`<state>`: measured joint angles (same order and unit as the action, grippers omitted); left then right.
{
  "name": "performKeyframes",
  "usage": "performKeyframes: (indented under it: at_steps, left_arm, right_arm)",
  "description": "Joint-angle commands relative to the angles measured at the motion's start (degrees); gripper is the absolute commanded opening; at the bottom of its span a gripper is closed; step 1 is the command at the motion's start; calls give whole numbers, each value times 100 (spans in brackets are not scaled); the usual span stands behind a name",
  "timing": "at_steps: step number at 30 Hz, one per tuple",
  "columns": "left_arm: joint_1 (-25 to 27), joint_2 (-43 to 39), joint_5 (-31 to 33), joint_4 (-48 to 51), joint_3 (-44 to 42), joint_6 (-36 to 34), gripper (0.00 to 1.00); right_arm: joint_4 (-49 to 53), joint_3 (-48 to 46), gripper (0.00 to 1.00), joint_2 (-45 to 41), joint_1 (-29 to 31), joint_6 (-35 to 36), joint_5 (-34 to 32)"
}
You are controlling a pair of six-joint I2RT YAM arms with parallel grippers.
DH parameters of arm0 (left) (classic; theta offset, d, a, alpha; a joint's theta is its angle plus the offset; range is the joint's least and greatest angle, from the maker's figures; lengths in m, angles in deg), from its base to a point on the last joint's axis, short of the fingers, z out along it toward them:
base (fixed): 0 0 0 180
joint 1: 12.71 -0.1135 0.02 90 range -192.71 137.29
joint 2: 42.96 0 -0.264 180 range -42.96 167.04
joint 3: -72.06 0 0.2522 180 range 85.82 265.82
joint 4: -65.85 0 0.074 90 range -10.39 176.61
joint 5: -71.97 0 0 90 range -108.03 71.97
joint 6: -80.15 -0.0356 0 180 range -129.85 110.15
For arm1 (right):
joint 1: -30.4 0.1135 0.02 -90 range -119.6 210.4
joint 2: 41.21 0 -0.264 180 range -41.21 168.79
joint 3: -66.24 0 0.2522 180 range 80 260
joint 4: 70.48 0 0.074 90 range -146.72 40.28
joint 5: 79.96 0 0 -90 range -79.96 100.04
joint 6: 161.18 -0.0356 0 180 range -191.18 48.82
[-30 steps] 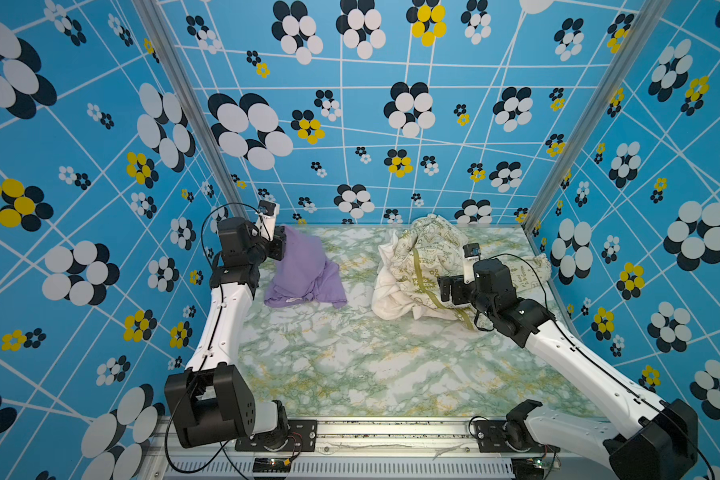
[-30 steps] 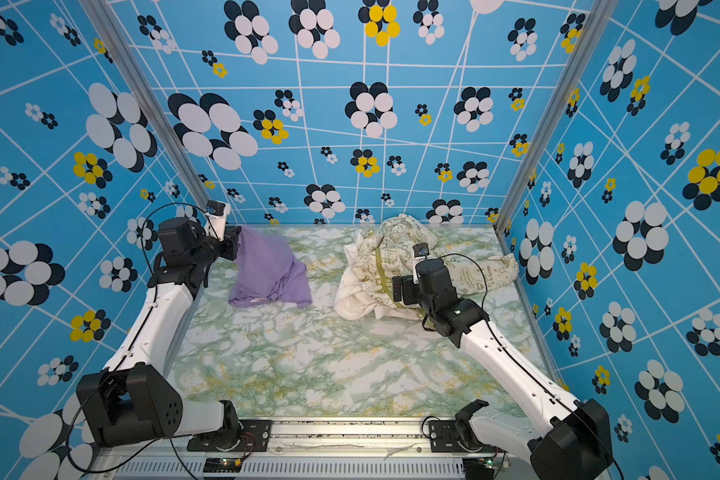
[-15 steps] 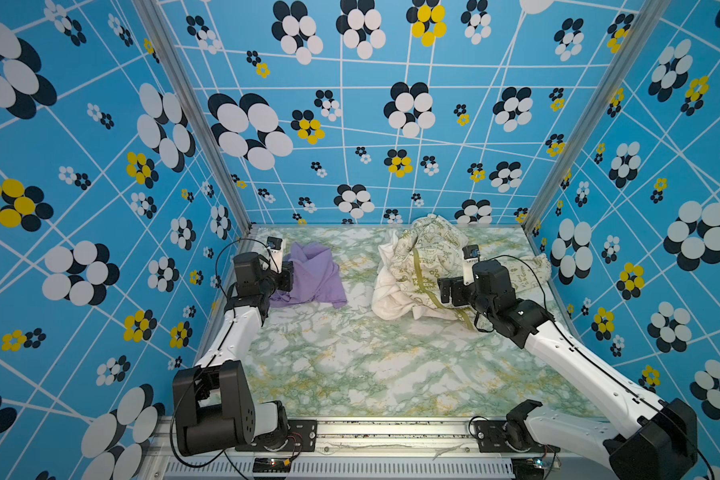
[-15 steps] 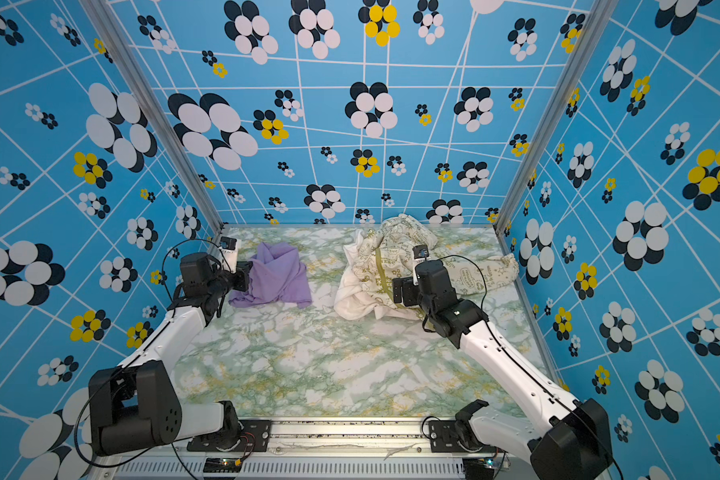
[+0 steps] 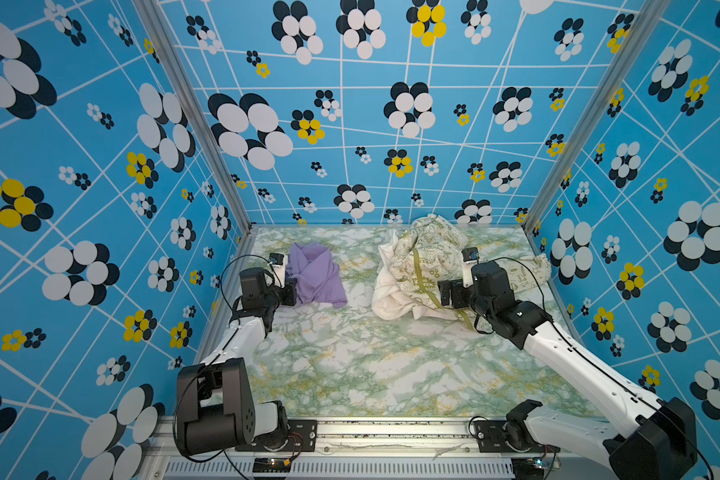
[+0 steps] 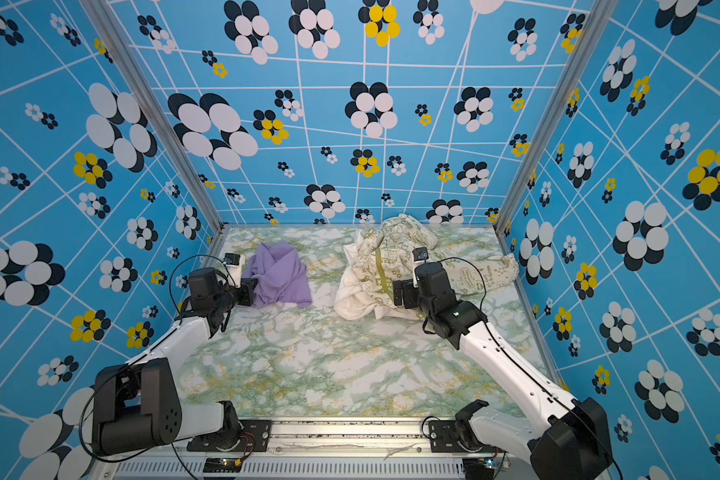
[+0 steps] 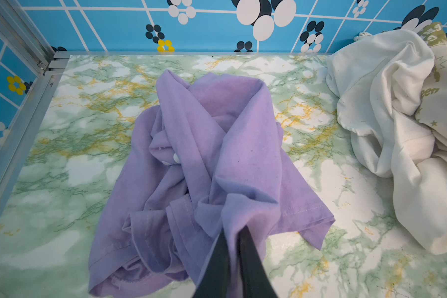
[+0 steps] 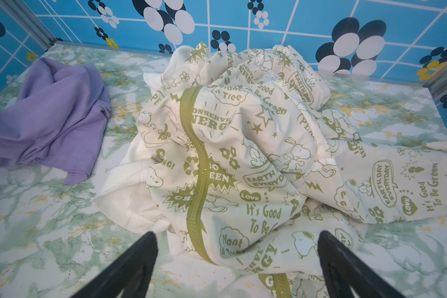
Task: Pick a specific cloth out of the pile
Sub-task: 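Lower the purple cloth onto the table with the left gripper, then open the left gripper and draw it back from the purple cloth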
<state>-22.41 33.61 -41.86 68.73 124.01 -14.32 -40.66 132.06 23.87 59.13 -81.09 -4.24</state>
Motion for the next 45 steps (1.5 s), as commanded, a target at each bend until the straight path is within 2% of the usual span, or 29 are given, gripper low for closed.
performKeyframes:
  at_steps: [1,3,6,8,11,16,18,22,32,39,45]
  left_arm:
    - [28,-134,31,-184,-103,202,17]
    - [24,-196,-51,-86,-63,284,23]
    - [27,-441,-133,23,2,431,39]
    - [34,-731,-182,83,58,501,54]
    - [38,-1206,-213,251,228,576,72]
    - [79,-1863,-127,494,633,643,92]
    - [98,-1937,-150,464,741,727,97]
    - [217,-1785,-295,136,718,1011,99]
    - [1182,-513,-227,-678,272,1302,99]
    - [1210,430,-99,-1211,-80,1492,99]
    - [994,678,-153,-1040,111,1699,99]
  right_arm:
    - [20,-48,99,-30,-45,-74,-42]
    - [29,-30,99,-22,-47,-79,-40]
    - [64,-11,99,-30,-54,-55,-31]
    - [95,6,99,-39,-52,-41,-29]
    - [120,7,99,-76,-61,-11,-29]
    - [95,6,99,-109,-88,24,0]
    - [53,6,99,-101,-95,24,5]
    - [-12,4,99,-76,-96,-12,38]
    - [44,24,99,-74,-102,0,39]
    - [69,-19,99,-39,-113,-3,79]
    - [190,1,99,87,-122,-17,102]
